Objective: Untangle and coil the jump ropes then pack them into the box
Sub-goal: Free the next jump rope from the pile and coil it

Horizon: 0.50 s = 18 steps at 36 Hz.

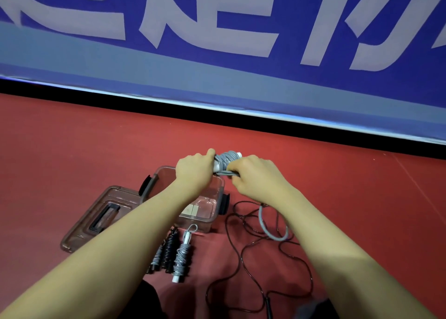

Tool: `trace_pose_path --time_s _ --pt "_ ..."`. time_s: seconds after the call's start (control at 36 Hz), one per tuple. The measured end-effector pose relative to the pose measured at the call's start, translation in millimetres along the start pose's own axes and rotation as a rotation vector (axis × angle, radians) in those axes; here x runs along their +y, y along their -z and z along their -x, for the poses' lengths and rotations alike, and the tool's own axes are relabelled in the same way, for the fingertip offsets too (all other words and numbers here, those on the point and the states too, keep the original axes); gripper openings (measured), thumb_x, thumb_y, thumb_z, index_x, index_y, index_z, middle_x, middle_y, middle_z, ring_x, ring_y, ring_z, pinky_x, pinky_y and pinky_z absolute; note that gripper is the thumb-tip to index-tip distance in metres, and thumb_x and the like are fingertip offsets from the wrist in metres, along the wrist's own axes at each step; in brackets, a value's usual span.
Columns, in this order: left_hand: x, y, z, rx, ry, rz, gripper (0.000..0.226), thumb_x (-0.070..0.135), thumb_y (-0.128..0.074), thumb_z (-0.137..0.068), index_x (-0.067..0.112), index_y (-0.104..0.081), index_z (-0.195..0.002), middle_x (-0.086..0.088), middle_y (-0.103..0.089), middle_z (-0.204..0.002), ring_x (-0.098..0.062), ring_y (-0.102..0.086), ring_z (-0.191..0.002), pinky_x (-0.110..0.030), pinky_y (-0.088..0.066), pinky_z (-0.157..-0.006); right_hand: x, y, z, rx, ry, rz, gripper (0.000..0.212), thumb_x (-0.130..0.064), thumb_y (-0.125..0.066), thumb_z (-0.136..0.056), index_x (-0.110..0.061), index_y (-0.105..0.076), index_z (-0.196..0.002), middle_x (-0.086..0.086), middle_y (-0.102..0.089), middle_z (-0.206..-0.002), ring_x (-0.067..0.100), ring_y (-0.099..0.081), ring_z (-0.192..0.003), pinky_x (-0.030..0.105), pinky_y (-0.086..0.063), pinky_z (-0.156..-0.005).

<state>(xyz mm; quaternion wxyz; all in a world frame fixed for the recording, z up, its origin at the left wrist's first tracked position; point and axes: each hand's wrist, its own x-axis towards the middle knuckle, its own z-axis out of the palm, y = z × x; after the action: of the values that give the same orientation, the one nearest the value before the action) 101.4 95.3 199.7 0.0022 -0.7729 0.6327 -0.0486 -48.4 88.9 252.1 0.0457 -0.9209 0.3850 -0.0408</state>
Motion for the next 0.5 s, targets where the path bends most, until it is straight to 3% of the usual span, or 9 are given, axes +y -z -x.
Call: trace_pose_path --time_s 0.17,0.31,0.36,0.42,0.5 --pt "1.0 0.4 2.7 0.053 -0.201 -0.147 0.026 0.016 -0.042 -0.096 0.017 -0.041 -0.122 -0.007 -0.064 -0.095 -0.031 -0.063 -0.084 -0.027 -0.02 -0.046 1.8 -4.2 -0.6 0.107 -0.018 0.143 0.026 -0.016 -0.038 -0.095 -0.016 -0.052 -0.117 0.001 -0.049 -0.12 0.034 -0.06 -0.09 0.034 -0.032 -0.064" --pt "3.7 3.3 -1.4 0.029 -0.208 -0.123 0.018 0.016 -0.042 -0.096 0.01 -0.051 -0.11 -0.006 -0.061 -0.104 -0.029 -0.06 -0.094 -0.029 -0.033 -0.061 10.2 -5.2 -3.9 0.069 -0.137 -0.018 0.026 -0.01 -0.038 -0.092 -0.013 -0.055 -0.111 0.009 -0.064 -0.104 0.035 -0.058 -0.093 0.037 -0.039 -0.068" --pt "3.3 5.0 -1.7 0.106 -0.247 -0.086 0.015 0.018 -0.055 -0.09 0.008 -0.058 -0.1 -0.007 -0.062 -0.097 -0.03 -0.061 -0.088 -0.029 -0.032 -0.058 14.2 -3.6 -3.4 0.091 -0.168 -0.082 0.028 -0.009 -0.038 -0.09 -0.014 -0.058 -0.108 0.008 -0.065 -0.098 0.035 -0.058 -0.09 0.036 -0.039 -0.067" --pt "4.4 15.0 2.8 0.152 -0.311 -0.085 0.023 0.02 -0.08 -0.067 0.008 -0.063 -0.078 -0.006 -0.06 -0.075 -0.029 -0.059 -0.066 -0.022 -0.026 -0.047 16.9 -4.0 -2.8 0.102 -0.184 -0.133 0.027 -0.009 -0.038 -0.09 -0.016 -0.06 -0.105 0.008 -0.065 -0.095 0.034 -0.058 -0.089 0.036 -0.04 -0.067" --pt "1.8 10.1 1.8 0.142 -0.291 -0.1 0.016 0.026 -0.066 -0.083 0.012 -0.062 -0.09 -0.005 -0.055 -0.092 -0.029 -0.055 -0.082 -0.02 -0.012 -0.047 17.8 -6.0 -2.7 0.09 -0.2 -0.19 0.022 -0.015 -0.039 -0.091 -0.016 -0.059 -0.101 0.008 -0.064 -0.094 0.032 -0.058 -0.089 0.037 -0.043 -0.069"
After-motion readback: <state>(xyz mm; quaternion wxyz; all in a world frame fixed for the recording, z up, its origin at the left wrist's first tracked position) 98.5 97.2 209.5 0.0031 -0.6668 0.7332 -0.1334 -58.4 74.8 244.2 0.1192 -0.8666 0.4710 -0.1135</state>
